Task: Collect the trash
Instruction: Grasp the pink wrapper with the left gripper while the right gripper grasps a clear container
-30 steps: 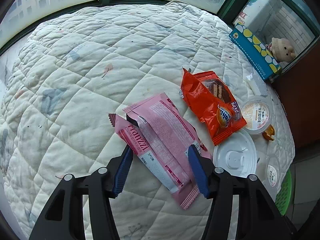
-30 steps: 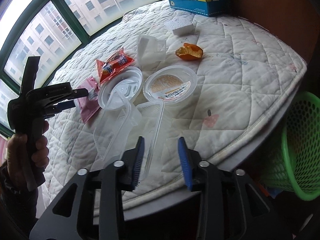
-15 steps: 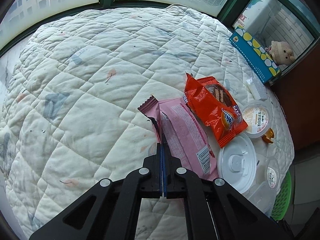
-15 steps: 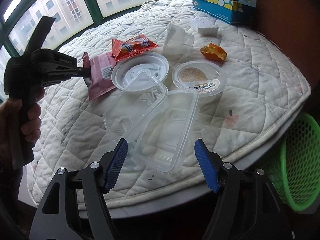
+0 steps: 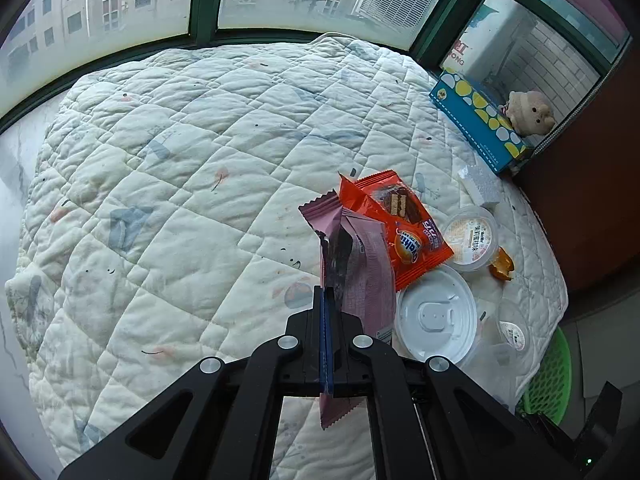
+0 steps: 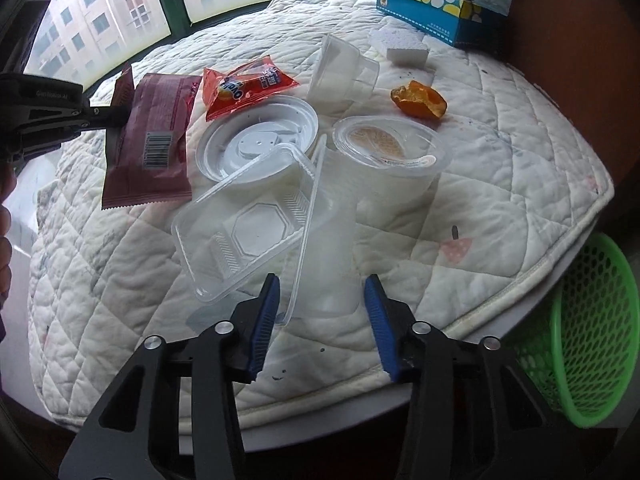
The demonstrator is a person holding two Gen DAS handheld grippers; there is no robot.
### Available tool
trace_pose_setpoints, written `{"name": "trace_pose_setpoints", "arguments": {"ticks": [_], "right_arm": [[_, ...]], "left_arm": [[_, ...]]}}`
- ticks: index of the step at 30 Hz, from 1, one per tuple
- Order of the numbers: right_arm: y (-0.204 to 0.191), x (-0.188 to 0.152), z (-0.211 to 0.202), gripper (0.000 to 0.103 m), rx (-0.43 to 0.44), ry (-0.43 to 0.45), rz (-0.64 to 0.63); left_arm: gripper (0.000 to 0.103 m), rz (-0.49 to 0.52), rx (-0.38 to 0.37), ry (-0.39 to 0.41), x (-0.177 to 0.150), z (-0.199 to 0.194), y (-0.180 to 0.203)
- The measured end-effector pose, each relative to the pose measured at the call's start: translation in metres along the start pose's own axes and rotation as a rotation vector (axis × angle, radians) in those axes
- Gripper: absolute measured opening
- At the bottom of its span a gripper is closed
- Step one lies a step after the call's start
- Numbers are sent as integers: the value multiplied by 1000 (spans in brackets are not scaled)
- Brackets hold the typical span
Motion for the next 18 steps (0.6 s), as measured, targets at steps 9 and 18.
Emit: {"name": "trace_pose_setpoints", "arguments": {"ticks": [9,18], "right_arm": [[30,-6,-19,28,183,25,106],[52,-10,-47,27,278,84,177]], "left_arm": [[0,57,-30,38,-5,-26,23],[0,127,-103,69,-6,-55,58]]}}
Point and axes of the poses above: each gripper's, at about its wrist camera, not at the fingertips, and z roughly the way its jaws point, y to its right, x to its top, the point moved 3 cm from there along z, roughly the way its jaws point, and after that the axes turned 15 degrees about -y, right-handed, at the moved point
